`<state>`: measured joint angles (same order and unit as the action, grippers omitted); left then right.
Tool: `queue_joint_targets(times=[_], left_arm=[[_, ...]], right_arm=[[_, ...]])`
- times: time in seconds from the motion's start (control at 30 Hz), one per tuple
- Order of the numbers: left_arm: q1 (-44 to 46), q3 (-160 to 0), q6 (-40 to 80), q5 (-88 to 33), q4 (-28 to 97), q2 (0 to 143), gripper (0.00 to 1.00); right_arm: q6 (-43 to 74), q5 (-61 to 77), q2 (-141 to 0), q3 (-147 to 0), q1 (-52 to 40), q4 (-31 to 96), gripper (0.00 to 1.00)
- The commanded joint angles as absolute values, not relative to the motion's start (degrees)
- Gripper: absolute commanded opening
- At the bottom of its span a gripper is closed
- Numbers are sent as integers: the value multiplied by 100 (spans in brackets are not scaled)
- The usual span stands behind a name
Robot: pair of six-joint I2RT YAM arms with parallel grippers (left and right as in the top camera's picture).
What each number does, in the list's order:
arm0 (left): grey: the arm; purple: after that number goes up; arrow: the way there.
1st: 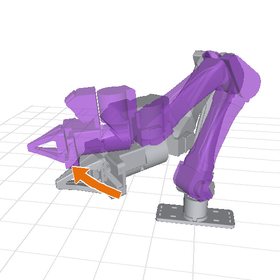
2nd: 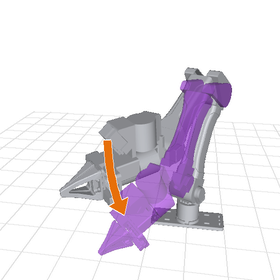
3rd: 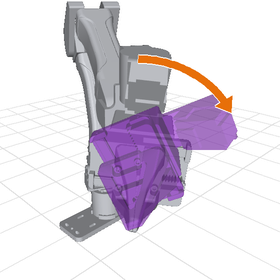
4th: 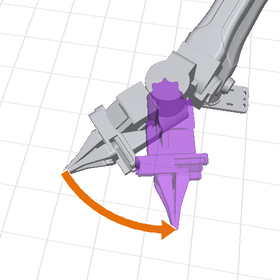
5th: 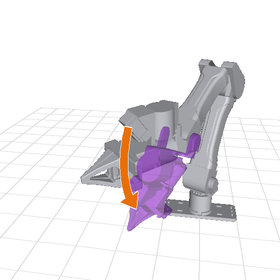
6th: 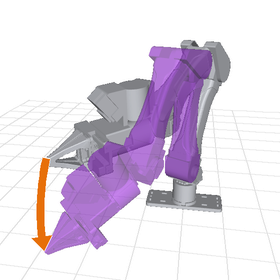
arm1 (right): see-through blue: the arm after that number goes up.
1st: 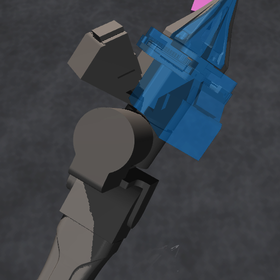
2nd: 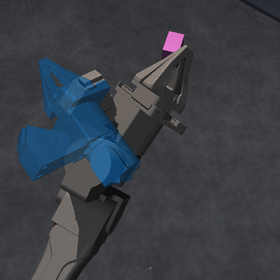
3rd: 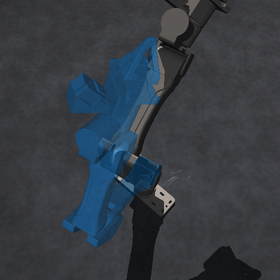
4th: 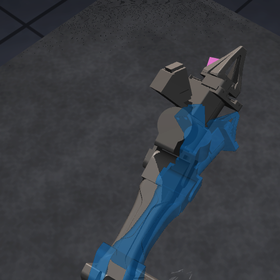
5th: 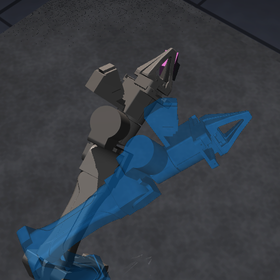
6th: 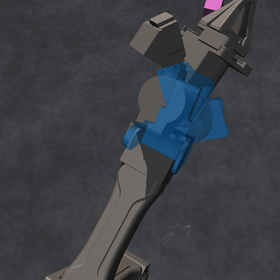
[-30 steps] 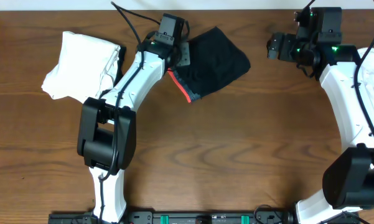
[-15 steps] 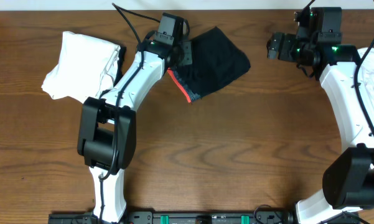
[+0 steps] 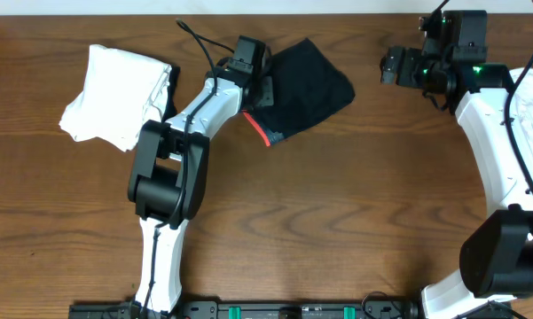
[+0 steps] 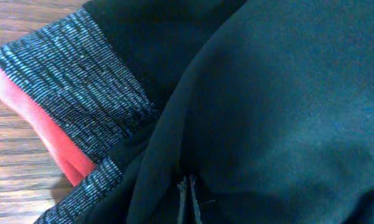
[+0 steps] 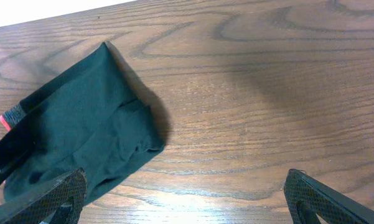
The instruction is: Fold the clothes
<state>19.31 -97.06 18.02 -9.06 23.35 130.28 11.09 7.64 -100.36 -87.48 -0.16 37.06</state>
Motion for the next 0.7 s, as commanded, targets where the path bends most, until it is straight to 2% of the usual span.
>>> queue_joint_targets(times=[0.0, 0.23, 0.37, 0.67], left_arm=[[1752, -9679, 1782, -574, 2425, 13098, 6], [1758, -9690, 1787, -661, 2477, 12501, 8], [1758, -9690, 1811, -1232, 2593, 12025, 11], [1787, -9642, 1831, -1911, 3503, 11867, 11]], right_arm=[[1105, 705, -10051, -8731, -5, 3712, 99], [1107, 705, -10051, -8731, -5, 3712, 99], [1107, 705, -10051, -8731, -5, 3712, 99], [1105, 705, -10051, -8731, -5, 3712, 99]])
